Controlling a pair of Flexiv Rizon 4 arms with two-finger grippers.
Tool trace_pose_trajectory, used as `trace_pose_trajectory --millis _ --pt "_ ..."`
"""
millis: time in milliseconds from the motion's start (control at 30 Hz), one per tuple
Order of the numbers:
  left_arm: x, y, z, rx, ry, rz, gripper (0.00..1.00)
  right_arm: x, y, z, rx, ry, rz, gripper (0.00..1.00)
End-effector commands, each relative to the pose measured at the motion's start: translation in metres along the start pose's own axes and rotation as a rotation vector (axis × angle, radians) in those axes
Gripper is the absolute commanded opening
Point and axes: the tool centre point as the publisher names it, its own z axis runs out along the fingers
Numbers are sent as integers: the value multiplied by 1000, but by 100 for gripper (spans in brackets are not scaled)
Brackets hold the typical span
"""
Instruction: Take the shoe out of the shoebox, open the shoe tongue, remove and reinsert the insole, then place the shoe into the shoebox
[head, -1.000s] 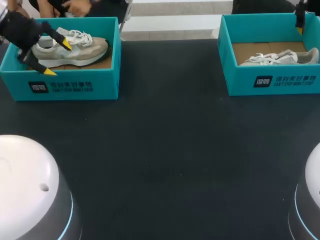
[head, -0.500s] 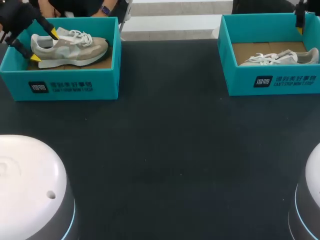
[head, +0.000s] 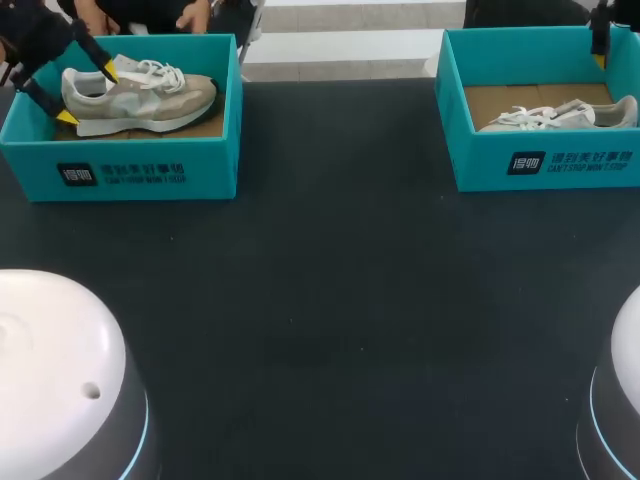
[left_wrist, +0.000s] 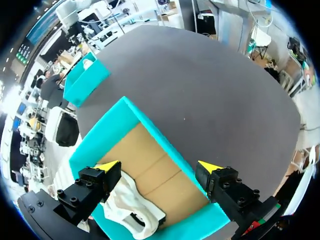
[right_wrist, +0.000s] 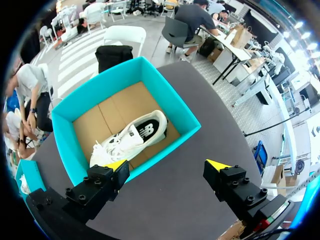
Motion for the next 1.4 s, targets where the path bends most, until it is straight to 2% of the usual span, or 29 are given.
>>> trace_pose_trajectory --millis 33,67,100,133,233,333,1000,1033,1067,1400 --pt "-13 33 -5 -35 145 377 100 -1 -1 0 -1 2 0 100" --pt "-16 48 -9 -79 154 462 100 -1 -1 0 -1 2 0 100" --pt "-16 48 -9 -79 154 462 100 -1 -1 0 -1 2 0 100" --pt "-14 62 -16 -88 156 599 100 -1 -1 0 -1 2 0 100" --pt "-3 84 -23 -141 163 903 100 -1 -1 0 -1 2 0 100" --pt "-5 104 -28 -214 222 1029 100 -1 -1 0 -1 2 0 100" --pt "-5 104 -28 -214 222 1029 100 -1 -1 0 -1 2 0 100" --pt "-7 107 -25 -224 220 1021 100 -1 -1 0 -1 2 0 100" --pt "-10 110 -23 -266 232 1026 100 -1 -1 0 -1 2 0 100" --pt "-46 155 -17 -339 216 897 100 -1 -1 0 -1 2 0 100"
